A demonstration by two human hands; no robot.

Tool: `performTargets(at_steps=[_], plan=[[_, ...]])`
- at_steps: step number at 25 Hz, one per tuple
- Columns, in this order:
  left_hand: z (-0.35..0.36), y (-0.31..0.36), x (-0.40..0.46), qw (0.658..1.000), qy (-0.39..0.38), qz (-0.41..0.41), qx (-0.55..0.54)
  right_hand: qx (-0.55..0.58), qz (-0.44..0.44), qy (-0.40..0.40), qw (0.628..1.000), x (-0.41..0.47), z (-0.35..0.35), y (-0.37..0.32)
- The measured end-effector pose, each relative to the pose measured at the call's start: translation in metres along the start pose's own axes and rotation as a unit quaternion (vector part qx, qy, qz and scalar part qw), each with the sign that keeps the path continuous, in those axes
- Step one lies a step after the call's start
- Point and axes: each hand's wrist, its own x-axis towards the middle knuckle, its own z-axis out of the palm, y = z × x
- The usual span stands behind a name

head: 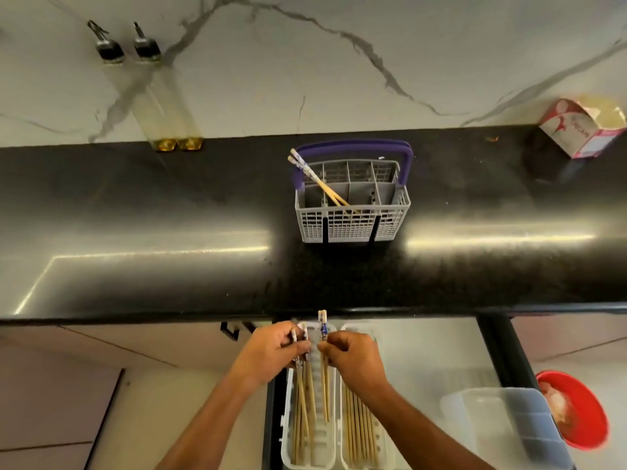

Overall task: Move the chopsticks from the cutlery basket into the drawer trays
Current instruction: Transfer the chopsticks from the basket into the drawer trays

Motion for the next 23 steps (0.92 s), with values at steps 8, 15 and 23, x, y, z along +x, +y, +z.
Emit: performTargets(at_steps=[8, 15, 23], plan=[[0.046, -0.037, 0.028, 0.995, -0.031, -0.071, 0.062, -0.091, 0.084, 0.009, 0.992, 0.007, 0.031, 0.040], [0.061, -0.059, 0.048, 0.990, -0.024, -0.140, -0.024, -0.101, 0.134, 0.028, 0.985, 0.016, 0.039, 0.050], [0.081, -0.060, 0.054, 0.965, -0.027, -0.245, -0.085, -0.143, 0.167, 0.033, 0.975, 0.029, 0.046, 0.048]])
